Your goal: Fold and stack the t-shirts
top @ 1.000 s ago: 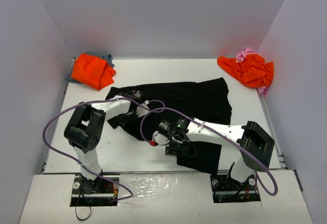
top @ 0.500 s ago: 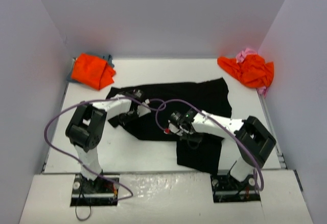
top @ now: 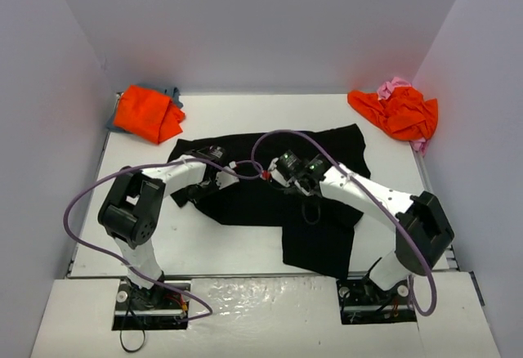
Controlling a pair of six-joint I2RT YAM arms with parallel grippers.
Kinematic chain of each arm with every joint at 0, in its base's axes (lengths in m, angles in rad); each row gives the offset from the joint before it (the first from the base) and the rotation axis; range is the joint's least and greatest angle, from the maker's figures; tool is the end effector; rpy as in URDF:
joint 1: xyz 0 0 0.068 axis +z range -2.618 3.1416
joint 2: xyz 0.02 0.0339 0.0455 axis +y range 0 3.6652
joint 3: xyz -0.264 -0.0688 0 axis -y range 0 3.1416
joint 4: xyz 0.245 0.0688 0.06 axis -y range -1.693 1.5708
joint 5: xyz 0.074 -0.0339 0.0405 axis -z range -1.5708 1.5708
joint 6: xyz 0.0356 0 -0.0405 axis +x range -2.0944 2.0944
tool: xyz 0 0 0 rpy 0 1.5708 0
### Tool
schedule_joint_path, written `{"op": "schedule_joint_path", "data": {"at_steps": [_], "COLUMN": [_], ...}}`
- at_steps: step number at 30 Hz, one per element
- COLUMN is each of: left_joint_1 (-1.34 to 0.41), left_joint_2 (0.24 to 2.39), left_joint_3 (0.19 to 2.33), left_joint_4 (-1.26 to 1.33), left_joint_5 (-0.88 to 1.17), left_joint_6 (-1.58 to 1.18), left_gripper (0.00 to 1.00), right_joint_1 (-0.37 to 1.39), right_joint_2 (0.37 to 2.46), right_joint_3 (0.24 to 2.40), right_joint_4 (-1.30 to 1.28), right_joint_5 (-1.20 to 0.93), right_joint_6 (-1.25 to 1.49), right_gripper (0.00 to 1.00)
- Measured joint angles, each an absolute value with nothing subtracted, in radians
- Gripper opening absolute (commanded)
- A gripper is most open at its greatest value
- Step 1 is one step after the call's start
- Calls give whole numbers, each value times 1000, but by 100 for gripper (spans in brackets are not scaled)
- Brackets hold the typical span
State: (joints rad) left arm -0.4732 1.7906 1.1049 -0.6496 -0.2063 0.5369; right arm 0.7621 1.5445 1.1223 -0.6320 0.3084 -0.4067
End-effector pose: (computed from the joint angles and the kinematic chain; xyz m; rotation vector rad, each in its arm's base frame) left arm 0.2976 -0.1442 0.1566 1.3708 2.5527 0.3107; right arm 0.2349 0.2093 0.2379 -1.3290 2.2004 -0.2730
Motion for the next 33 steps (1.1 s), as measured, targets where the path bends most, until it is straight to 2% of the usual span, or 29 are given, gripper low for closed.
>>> {"op": "schedule_joint_path", "data": {"at_steps": [6, 11, 20, 22, 26, 33], "left_joint_1": [-474, -478, -484, -485, -485, -489], "left_joint_2": [1784, 1778, 1783, 1793, 1887, 2040], "left_joint_3": [1108, 1129, 1200, 1231, 1358, 1483], "left_joint_4": [-658, -671, -712, -722, -754, -761], "left_joint_5": [-189, -175, -171, -170, -173, -176], "left_joint_6": [534, 531, 537, 539, 539, 539], "left_gripper": [0, 0, 0, 0, 0, 0], "right_joint_1": [539, 440, 395, 393, 380, 342], "right_joint_2": [1794, 2051, 2300, 2331, 2460, 2590], "right_joint_3": [1356, 1542, 1797, 1849, 2070, 2293], "right_joint_4": [-574, -537, -572, -592, -658, -653], "right_joint_5": [308, 294, 298, 302, 317, 345], "right_joint_6": [-394, -381, -366, -366, -369, -392], "right_gripper": [0, 0, 0, 3, 4, 0]}}
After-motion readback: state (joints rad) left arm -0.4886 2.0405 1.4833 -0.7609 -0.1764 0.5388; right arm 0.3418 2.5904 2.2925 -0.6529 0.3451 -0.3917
